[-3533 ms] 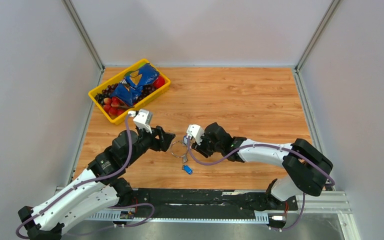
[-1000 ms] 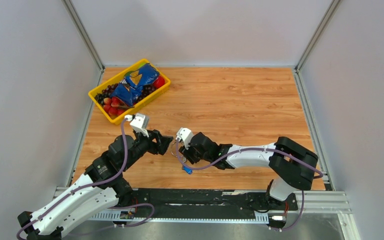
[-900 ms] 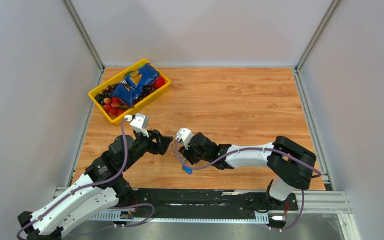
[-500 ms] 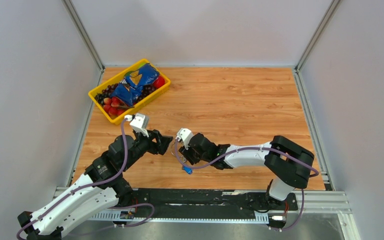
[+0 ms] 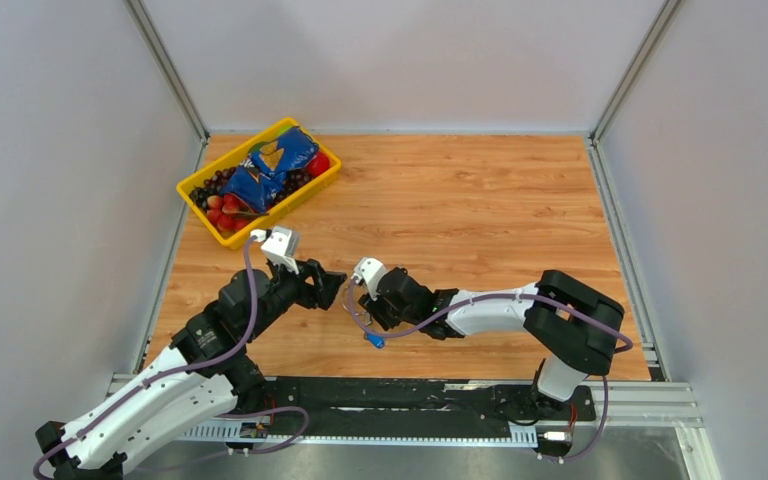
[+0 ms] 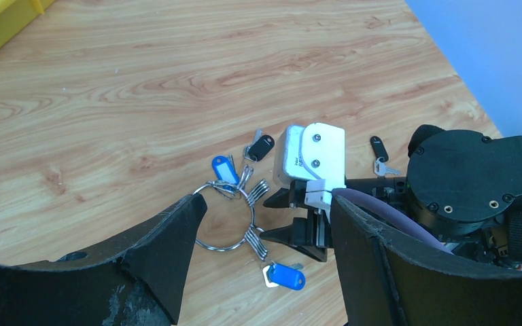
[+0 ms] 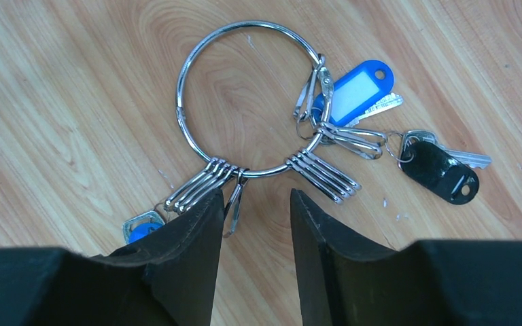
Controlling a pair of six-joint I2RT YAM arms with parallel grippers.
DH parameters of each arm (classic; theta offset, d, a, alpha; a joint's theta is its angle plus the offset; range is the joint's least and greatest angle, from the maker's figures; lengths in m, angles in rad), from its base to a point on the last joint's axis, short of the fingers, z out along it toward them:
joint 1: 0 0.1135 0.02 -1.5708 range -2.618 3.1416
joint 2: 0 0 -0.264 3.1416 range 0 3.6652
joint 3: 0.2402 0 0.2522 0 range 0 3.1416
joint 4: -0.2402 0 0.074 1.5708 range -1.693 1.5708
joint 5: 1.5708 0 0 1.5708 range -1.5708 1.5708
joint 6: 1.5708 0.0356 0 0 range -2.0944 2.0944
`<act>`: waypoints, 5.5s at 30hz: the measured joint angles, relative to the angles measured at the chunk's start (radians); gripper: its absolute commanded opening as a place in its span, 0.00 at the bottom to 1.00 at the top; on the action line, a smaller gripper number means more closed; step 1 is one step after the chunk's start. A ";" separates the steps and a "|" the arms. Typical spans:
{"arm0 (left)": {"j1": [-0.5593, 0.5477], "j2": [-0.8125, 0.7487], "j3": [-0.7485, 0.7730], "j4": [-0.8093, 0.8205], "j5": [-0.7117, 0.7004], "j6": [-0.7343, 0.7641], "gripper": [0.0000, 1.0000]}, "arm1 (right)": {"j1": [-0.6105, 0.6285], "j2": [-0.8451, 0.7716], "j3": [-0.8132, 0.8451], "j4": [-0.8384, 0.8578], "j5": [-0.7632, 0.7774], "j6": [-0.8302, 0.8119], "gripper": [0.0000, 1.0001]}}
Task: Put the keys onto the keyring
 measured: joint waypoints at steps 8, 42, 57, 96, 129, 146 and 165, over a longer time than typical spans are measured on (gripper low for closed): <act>0.000 0.005 0.000 0.000 0.000 0.000 0.78 | 0.000 0.000 -0.007 -0.029 0.024 -0.013 0.35; 0.000 0.006 0.000 -0.011 0.000 0.000 0.78 | -0.046 -0.046 -0.111 0.077 -0.166 -0.222 0.00; 0.000 0.001 0.048 -0.025 0.154 -0.001 0.79 | -0.047 -0.319 -0.009 -0.265 -0.183 -0.200 0.00; 0.000 0.235 0.094 0.261 0.621 0.133 0.82 | -0.079 -0.362 0.700 -1.120 -0.313 0.028 0.00; -0.049 0.106 -0.082 0.465 0.460 0.317 0.73 | -0.099 -0.191 1.044 -1.290 -0.363 0.177 0.00; -0.138 0.108 -0.154 0.639 0.332 0.478 0.64 | -0.112 -0.124 1.118 -1.377 -0.422 0.185 0.00; -0.206 0.143 -0.208 0.836 0.256 0.560 0.50 | -0.113 -0.124 1.118 -1.386 -0.452 0.196 0.00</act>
